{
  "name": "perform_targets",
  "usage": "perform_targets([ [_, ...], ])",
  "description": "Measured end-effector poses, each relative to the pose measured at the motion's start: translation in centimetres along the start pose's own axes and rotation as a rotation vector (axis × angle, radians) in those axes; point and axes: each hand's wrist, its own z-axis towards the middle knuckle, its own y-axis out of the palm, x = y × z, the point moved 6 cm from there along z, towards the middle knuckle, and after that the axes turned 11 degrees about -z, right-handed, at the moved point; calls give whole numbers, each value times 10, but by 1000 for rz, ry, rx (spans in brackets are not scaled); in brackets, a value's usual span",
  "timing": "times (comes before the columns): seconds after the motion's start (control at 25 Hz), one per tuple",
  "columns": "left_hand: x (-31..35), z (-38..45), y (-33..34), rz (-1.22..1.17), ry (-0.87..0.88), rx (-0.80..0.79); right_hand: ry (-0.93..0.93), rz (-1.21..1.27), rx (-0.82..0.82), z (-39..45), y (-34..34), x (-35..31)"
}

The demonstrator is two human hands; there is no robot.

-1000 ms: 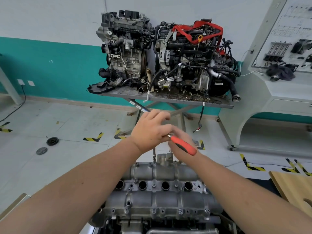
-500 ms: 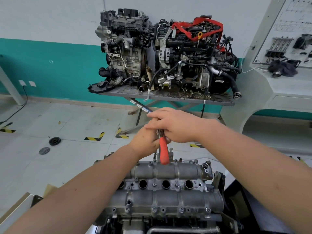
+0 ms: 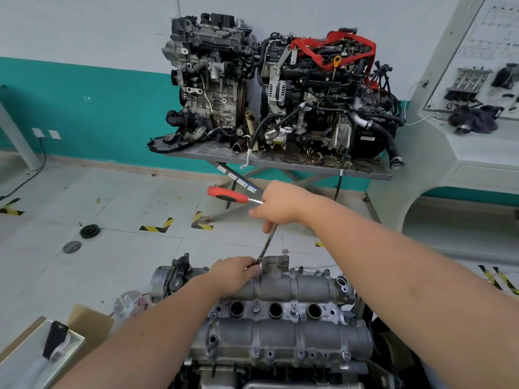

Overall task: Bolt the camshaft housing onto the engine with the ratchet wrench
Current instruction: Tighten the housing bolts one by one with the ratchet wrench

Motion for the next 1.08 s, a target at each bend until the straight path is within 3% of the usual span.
perform_targets([
  [0.12,1,5,4,-36,10,43,113,392,-77,-2,10,11],
  [0.24,2,13,8,70,-38,79,127,513,-126,-3,19,9],
  [0.36,0,19,13,124,-57,86,-7,436,-82,-1,17,-7],
  [0.48,-2,19,15,196,-76,130,-147,104,-10,4,10,-28],
  [0.56,-2,19,17,221,-76,147,-158,109,-35,8,11,-36],
  [0.72,0,16,15,226,-53,170,91,891,-19,15,21,-31],
  [0.88,0,13,14,247,-42,193,305,1494,212,14,42,-21],
  [0.96,-1,14,14,244,-46,176,240,1780,305,11,51,-19],
  [1.08,0,16,12,232,-60,148,29,1907,308,4,59,-19],
])
